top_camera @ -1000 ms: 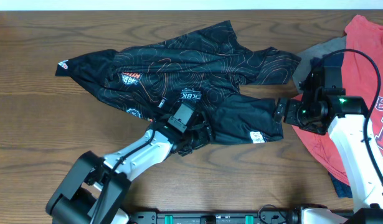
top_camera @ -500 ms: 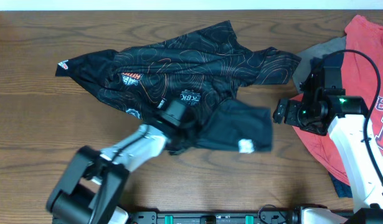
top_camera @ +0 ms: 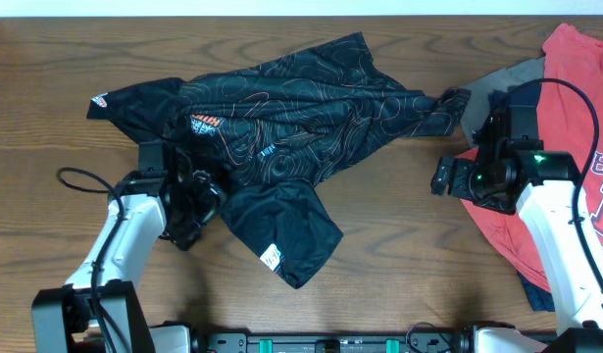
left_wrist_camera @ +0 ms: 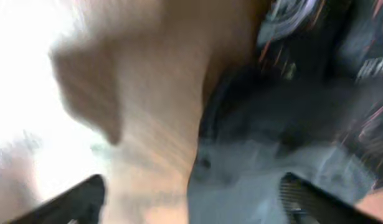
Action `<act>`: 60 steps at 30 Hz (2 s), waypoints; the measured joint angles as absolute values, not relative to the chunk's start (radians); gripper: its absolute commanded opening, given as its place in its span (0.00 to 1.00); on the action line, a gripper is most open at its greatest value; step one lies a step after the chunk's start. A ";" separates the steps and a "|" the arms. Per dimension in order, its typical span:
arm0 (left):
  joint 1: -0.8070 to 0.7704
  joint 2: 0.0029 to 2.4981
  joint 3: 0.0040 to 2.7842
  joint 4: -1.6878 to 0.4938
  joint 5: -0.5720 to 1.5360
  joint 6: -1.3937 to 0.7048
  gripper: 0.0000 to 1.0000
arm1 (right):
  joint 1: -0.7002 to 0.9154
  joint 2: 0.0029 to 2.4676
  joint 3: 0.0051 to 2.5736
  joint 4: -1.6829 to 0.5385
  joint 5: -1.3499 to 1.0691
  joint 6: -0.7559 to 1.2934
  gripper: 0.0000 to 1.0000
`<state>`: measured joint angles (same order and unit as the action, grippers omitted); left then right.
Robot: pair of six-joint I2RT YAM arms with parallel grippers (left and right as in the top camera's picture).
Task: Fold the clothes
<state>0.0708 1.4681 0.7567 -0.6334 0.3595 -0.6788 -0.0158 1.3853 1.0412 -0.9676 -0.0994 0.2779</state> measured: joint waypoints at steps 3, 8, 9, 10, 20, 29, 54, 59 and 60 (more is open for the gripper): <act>0.035 1.470 0.756 -0.664 0.393 -0.670 0.96 | -0.016 1.385 1.041 -0.968 -0.099 0.278 0.99; -0.065 1.472 0.741 -0.587 0.413 -0.651 0.96 | -0.016 1.385 1.041 -0.967 -0.099 0.278 0.99; -0.091 1.476 0.736 -0.561 0.407 -0.649 0.95 | -0.016 1.385 1.041 -0.967 -0.099 0.278 0.99; -0.115 1.482 0.731 -0.541 0.396 -0.649 0.95 | -0.016 1.385 1.041 -0.967 -0.099 0.278 0.99; -0.231 1.542 0.719 -0.395 0.310 -0.657 0.81 | -0.016 1.385 1.041 -0.978 -0.098 0.278 0.99; -0.319 1.586 0.733 -0.318 0.342 -0.653 0.62 | -0.016 1.385 1.041 -0.979 -0.097 0.278 0.99; -0.282 1.521 0.719 -0.649 0.329 -0.591 0.06 | -0.016 1.385 1.041 -0.983 -0.100 0.278 0.99; -0.112 1.296 0.715 -0.929 0.332 -0.506 0.06 | -0.016 1.385 1.041 -0.968 -0.121 0.278 0.99; -0.069 1.240 0.715 -0.968 0.331 -0.488 0.06 | -0.016 1.385 1.041 -0.960 -0.136 0.278 0.99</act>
